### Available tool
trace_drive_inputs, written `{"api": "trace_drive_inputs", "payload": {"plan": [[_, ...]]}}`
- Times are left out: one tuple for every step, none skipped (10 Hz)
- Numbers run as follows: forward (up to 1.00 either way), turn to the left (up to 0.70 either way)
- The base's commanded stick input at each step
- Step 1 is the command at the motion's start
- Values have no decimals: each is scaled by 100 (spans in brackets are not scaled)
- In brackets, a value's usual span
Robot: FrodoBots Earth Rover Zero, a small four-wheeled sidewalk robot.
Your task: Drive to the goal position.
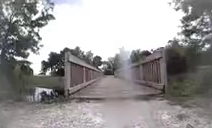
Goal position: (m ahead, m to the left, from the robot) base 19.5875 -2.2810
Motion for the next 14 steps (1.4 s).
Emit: {"api": "trace_drive_inputs", "payload": {"plan": [[60, 0], [60, 0], [60, 0], [60, 0], [60, 0], [60, 10], [60, 15], [60, 13], [60, 2], [60, 0], [60, 0], [60, 0], [60, 0], [60, 0]]}}
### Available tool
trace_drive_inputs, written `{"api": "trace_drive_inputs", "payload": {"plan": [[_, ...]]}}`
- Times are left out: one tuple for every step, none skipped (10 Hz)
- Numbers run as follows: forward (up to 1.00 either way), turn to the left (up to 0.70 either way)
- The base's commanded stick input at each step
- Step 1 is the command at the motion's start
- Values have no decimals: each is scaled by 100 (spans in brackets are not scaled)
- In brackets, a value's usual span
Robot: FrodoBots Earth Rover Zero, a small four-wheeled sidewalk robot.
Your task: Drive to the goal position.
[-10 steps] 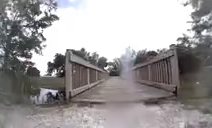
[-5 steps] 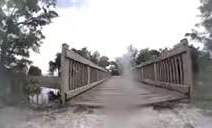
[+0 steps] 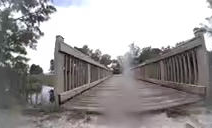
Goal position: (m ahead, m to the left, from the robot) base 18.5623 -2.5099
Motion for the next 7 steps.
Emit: {"api": "trace_drive_inputs", "payload": {"plan": [[60, 0], [60, 0], [60, 0], [60, 0], [60, 0], [60, 0], [60, 0]]}}
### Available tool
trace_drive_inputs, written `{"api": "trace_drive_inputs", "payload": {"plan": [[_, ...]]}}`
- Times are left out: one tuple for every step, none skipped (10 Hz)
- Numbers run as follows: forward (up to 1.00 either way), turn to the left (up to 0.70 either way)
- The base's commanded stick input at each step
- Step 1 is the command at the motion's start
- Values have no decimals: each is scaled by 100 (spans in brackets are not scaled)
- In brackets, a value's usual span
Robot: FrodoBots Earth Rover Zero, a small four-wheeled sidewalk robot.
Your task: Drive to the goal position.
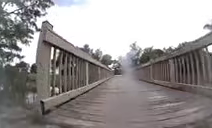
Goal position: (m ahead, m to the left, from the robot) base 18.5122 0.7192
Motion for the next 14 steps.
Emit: {"api": "trace_drive_inputs", "payload": {"plan": [[60, 0], [60, 0], [60, 0], [60, 0], [60, 0], [60, 0], [60, 0], [60, 0], [60, 0], [60, 0], [60, 0], [60, 0], [60, 0], [60, 0]]}}
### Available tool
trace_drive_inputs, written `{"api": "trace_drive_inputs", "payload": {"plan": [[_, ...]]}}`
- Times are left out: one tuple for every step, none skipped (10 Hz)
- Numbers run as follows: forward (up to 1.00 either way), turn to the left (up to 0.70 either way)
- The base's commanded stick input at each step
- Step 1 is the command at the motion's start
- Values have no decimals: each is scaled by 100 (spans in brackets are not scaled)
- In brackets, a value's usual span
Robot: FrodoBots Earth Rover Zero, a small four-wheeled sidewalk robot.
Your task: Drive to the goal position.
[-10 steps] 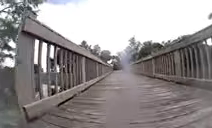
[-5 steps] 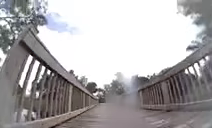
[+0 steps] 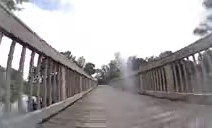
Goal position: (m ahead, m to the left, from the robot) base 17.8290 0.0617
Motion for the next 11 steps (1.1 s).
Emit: {"api": "trace_drive_inputs", "payload": {"plan": [[60, 0], [60, 0], [60, 0], [60, 0], [60, 0], [60, 0], [60, 0], [60, 0], [60, 0], [60, 0], [60, 0]]}}
